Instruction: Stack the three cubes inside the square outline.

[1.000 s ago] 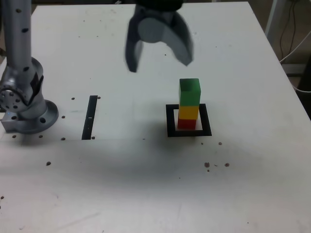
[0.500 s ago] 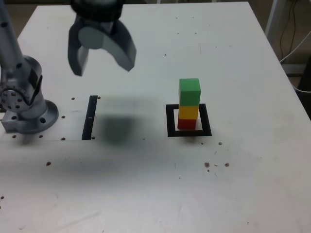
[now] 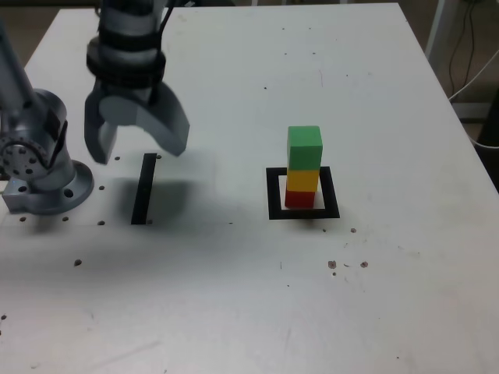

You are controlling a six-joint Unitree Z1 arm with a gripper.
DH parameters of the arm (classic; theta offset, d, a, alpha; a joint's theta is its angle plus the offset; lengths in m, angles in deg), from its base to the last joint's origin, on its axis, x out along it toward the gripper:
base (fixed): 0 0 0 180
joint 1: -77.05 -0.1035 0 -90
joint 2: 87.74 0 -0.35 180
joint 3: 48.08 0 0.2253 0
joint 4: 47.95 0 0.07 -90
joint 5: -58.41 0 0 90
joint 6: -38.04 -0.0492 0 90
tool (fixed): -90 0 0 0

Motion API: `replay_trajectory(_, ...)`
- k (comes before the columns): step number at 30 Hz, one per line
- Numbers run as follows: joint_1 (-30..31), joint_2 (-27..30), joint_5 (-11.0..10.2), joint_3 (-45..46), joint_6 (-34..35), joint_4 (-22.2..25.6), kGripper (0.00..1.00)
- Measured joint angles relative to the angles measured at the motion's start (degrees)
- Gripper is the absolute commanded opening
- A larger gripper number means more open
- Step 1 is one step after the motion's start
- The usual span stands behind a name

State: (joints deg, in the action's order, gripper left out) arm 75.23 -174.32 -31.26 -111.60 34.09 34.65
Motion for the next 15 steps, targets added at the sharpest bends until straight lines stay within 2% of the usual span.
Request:
replay_trajectory(2, 0.0, 0.0, 0.4, 2.2, 0.0, -2.6, 0.99)
replay_trajectory(8, 0.0, 0.0, 1.2, 5.0, 0.0, -6.1, 0.99)
replay_trajectory(15, 0.0, -0.1, 1.5, 6.3, 0.0, -7.7, 0.99)
